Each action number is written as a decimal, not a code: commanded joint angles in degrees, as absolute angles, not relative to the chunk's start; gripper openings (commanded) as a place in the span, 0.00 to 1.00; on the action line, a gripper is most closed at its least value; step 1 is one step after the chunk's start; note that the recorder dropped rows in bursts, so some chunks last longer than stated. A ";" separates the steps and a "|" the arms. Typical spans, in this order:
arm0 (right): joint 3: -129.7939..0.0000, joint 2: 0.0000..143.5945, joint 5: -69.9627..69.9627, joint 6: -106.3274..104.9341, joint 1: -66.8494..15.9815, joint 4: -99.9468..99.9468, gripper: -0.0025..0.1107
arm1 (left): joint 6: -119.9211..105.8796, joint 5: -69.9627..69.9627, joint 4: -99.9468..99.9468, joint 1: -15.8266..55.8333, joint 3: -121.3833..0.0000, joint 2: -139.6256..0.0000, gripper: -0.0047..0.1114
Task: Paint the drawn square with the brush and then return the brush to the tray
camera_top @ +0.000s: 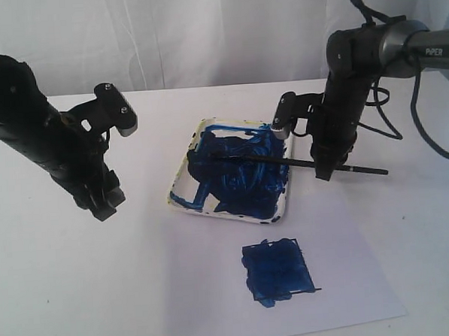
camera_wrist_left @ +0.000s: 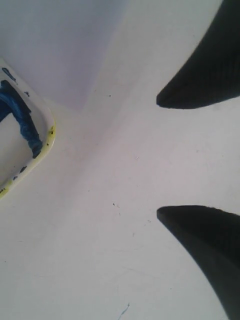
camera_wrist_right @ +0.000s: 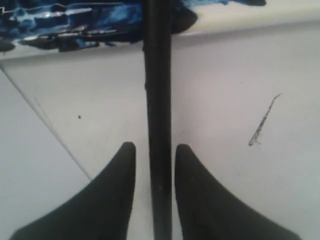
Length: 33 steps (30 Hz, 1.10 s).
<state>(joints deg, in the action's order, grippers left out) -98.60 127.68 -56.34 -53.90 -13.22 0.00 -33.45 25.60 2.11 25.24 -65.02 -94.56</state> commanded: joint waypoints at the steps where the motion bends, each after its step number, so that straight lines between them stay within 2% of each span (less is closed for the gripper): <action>1: -98.72 127.51 -56.42 -52.16 -13.26 0.42 0.30 | -33.14 26.09 2.68 25.09 -64.66 -94.33 0.56; 8: -98.72 123.62 -60.54 -40.86 -12.95 0.42 0.30 | -29.29 25.20 2.53 25.09 -64.66 -94.33 0.56; 11: -98.72 122.08 -63.11 -33.89 -12.35 0.42 0.30 | -23.41 24.95 2.45 25.09 -64.90 -94.09 0.50; 13: -98.72 121.14 -64.19 -26.40 -11.55 0.60 0.30 | -19.88 26.87 1.08 25.09 -66.02 -93.85 0.40; 15: -98.72 120.53 -69.73 -18.99 -10.19 1.44 0.30 | -13.78 30.79 -1.81 25.09 -68.19 -93.85 0.24; 18: -98.12 120.51 -69.96 -15.75 -8.77 4.45 0.30 | -8.41 34.26 -3.58 23.95 -69.80 -93.85 0.07; 19: -97.50 120.08 -69.96 -14.76 -8.10 5.81 0.29 | -6.85 35.36 -4.19 23.14 -70.09 -93.85 0.04; 22: -94.53 118.51 -69.96 -14.03 -6.45 10.35 0.20 | -0.34 39.96 -4.19 20.08 -70.36 -93.85 0.04; 25: -91.12 116.39 -69.96 -13.28 -4.76 10.97 0.04 | 4.87 44.19 -4.19 16.17 -70.36 -93.80 0.04; 33: -79.94 110.08 -64.95 -11.99 0.89 10.47 0.02 | 8.66 51.10 -4.19 7.10 -70.36 -93.80 0.04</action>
